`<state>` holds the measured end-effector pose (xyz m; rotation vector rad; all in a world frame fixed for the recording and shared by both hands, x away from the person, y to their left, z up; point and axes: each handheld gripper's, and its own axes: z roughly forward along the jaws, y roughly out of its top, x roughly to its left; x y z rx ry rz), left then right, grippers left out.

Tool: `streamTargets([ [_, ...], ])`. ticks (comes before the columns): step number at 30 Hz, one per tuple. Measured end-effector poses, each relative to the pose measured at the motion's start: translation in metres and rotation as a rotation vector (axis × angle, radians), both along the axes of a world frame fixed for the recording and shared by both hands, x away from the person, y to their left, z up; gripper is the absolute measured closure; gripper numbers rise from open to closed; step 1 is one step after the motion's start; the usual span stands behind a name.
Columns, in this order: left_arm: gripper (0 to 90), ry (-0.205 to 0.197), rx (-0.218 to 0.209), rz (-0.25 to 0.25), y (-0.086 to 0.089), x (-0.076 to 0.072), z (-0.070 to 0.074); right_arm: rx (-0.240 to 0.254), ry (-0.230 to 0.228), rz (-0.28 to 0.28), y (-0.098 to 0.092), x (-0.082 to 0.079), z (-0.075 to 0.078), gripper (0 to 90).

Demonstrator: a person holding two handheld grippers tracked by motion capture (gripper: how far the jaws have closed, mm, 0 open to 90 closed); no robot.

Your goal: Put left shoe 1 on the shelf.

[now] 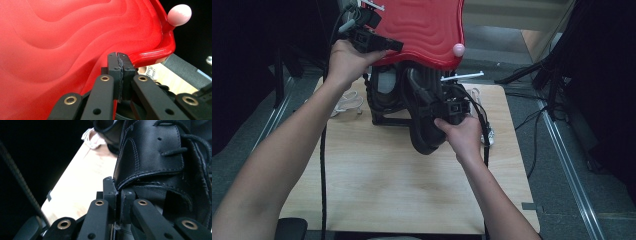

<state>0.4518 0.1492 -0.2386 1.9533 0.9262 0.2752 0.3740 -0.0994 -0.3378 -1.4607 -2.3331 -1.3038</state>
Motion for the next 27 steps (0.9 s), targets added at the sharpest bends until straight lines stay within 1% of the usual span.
streamTargets([
  [1,90.0,0.000,-0.002,-0.001,0.000,0.000,0.000,-0.006,-0.007,-0.006,0.003,0.003,0.000,88.0],
  [2,90.0,-0.004,-0.002,-0.005,0.000,0.000,0.000,-0.005,-0.004,-0.027,0.005,0.009,-0.001,88.0],
  [3,90.0,-0.007,-0.007,-0.005,0.000,0.000,-0.001,-0.007,-0.014,-0.034,0.006,0.011,-0.001,88.0],
  [6,90.0,-0.003,-0.013,-0.005,0.000,-0.001,-0.001,-0.006,-0.047,-0.075,0.007,0.016,-0.002,88.0],
  [7,90.0,-0.003,-0.008,-0.010,0.000,-0.001,-0.001,-0.006,-0.047,-0.075,0.007,0.016,-0.002,88.0],
  [8,90.0,-0.003,-0.012,-0.013,0.000,-0.001,-0.001,-0.029,-0.071,-0.099,0.010,0.019,-0.002,88.0],
  [9,90.0,0.000,-0.004,-0.032,-0.002,-0.001,-0.002,-0.037,-0.080,-0.106,0.011,0.020,-0.002,88.0],
  [10,90.0,0.000,-0.004,-0.032,-0.002,-0.001,-0.002,-0.037,-0.080,-0.106,0.011,0.020,-0.002,88.0],
  [11,90.0,0.003,0.015,-0.044,-0.006,-0.003,-0.002,-0.035,-0.089,-0.128,0.011,0.023,-0.002,88.0],
  [13,90.0,0.005,0.020,-0.049,-0.009,-0.002,-0.003,-0.034,-0.092,-0.132,0.011,0.024,-0.003,88.0],
  [14,90.0,0.015,0.030,-0.058,-0.010,-0.002,-0.004,-0.019,-0.094,-0.142,0.011,0.025,-0.002,88.0],
  [15,90.0,0.011,0.034,-0.058,-0.013,-0.003,-0.005,-0.015,-0.108,-0.149,0.012,0.027,-0.001,88.0],
  [16,90.0,0.011,0.034,-0.058,-0.013,-0.003,-0.005,-0.015,-0.108,-0.149,0.012,0.027,-0.001,88.0],
  [17,90.0,0.016,0.021,-0.060,-0.012,-0.002,-0.005,-0.015,-0.121,-0.159,0.013,0.027,0.000,88.0],
  [18,90.0,0.013,0.011,-0.056,-0.011,-0.001,-0.004,-0.015,-0.121,-0.159,0.013,0.027,0.000,88.0],
  [19,90.0,0.005,-0.006,-0.034,-0.010,-0.002,-0.002,-0.021,-0.123,-0.160,0.014,0.028,0.000,88.0],
  [21,90.0,-0.004,-0.016,-0.022,-0.006,0.000,0.000,-0.028,-0.122,-0.161,0.015,0.030,0.001,88.0],
  [22,90.0,-0.011,-0.012,0.001,-0.003,0.002,0.001,-0.025,-0.130,-0.164,0.015,0.030,0.002,88.0],
  [23,90.0,-0.011,-0.012,0.001,-0.003,0.002,0.001,-0.025,-0.130,-0.164,0.015,0.030,0.002,88.0],
  [24,90.0,-0.002,-0.008,0.010,-0.001,0.004,0.001,-0.021,-0.138,-0.167,0.015,0.030,0.002,88.0],
  [26,90.0,0.003,-0.016,0.009,0.000,0.005,0.000,-0.019,-0.159,-0.186,0.017,0.031,0.004,88.0],
  [27,90.0,0.002,-0.013,0.008,0.000,0.005,0.000,-0.029,-0.166,-0.193,0.019,0.031,0.004,88.0],
])
